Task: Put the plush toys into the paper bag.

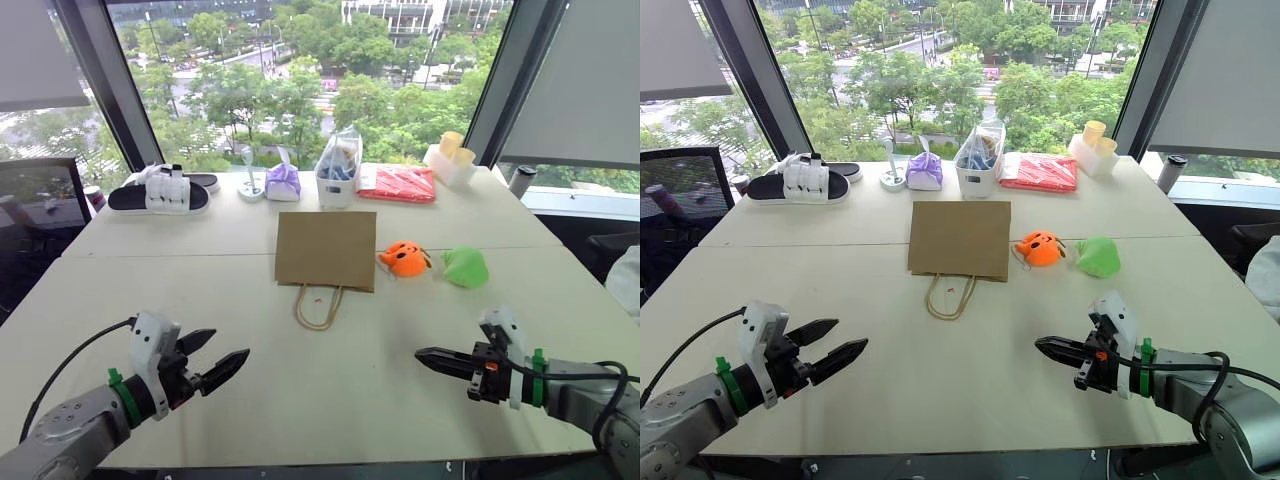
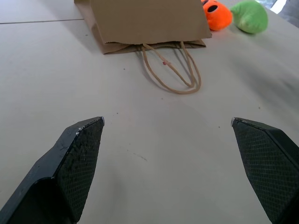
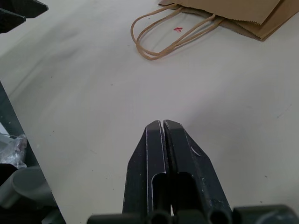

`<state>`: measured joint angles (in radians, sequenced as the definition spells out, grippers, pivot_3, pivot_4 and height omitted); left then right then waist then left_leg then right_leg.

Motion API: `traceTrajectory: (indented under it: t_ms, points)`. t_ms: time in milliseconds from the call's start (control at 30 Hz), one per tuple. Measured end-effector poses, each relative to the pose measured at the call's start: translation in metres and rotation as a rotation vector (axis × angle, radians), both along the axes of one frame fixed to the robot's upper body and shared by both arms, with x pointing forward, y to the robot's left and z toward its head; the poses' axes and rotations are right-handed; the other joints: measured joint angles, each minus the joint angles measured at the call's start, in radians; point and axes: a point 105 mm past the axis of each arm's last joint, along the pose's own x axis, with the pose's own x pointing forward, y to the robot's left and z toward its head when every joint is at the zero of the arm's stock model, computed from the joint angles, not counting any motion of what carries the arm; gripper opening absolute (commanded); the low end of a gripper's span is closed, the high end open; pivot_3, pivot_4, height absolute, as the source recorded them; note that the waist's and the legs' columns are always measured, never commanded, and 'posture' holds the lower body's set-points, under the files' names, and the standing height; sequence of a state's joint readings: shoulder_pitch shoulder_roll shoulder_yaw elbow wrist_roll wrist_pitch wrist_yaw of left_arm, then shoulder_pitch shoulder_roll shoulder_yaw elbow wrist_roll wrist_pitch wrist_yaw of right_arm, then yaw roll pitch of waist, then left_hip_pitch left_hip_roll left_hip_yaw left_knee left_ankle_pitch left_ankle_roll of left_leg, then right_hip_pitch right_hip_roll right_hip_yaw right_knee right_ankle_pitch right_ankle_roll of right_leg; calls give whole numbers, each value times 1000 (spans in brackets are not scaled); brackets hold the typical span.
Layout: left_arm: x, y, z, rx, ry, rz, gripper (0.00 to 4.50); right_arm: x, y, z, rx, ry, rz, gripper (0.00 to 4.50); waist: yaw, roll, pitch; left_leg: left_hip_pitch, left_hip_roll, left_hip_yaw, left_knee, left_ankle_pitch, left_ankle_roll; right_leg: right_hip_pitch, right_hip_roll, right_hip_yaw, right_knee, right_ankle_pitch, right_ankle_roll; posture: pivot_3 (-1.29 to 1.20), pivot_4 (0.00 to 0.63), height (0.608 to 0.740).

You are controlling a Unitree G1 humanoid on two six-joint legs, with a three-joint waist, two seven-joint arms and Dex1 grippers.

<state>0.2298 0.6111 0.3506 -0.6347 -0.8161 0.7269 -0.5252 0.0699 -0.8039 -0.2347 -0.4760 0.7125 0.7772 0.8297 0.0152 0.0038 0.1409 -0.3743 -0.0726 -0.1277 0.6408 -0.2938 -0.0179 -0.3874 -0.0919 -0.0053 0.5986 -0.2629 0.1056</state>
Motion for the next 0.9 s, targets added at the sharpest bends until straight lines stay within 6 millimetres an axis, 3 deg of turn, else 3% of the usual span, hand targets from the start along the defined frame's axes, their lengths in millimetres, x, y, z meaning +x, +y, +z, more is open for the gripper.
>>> traceTrajectory:
  t_ms: [500, 700, 900]
  points:
    - [9, 5, 6, 19, -24, 24, 4500, 4, 0, 1, -3, -23, -14, 21, 0, 0, 0, 0, 0, 0, 0, 0, 0, 0, 0, 0, 0, 0, 0, 0, 150, 740]
    - [39, 0, 28, 230, -179, -134, 4500, 15, 14, 6, 33, -52, 8, 21, 1, -1, 0, 1, 0, 1, 0, 0, 0, 0, 1, 0, 0, 0, 0, 0, 150, 740]
    - [81, -42, 18, 464, -351, -493, 4500, 27, 45, 15, 83, -116, 36, 21, -1, -1, 0, -1, -1, 2, 0, 3, -5, 0, 3, 1, 1, 2, 2, 0, 150, 740]
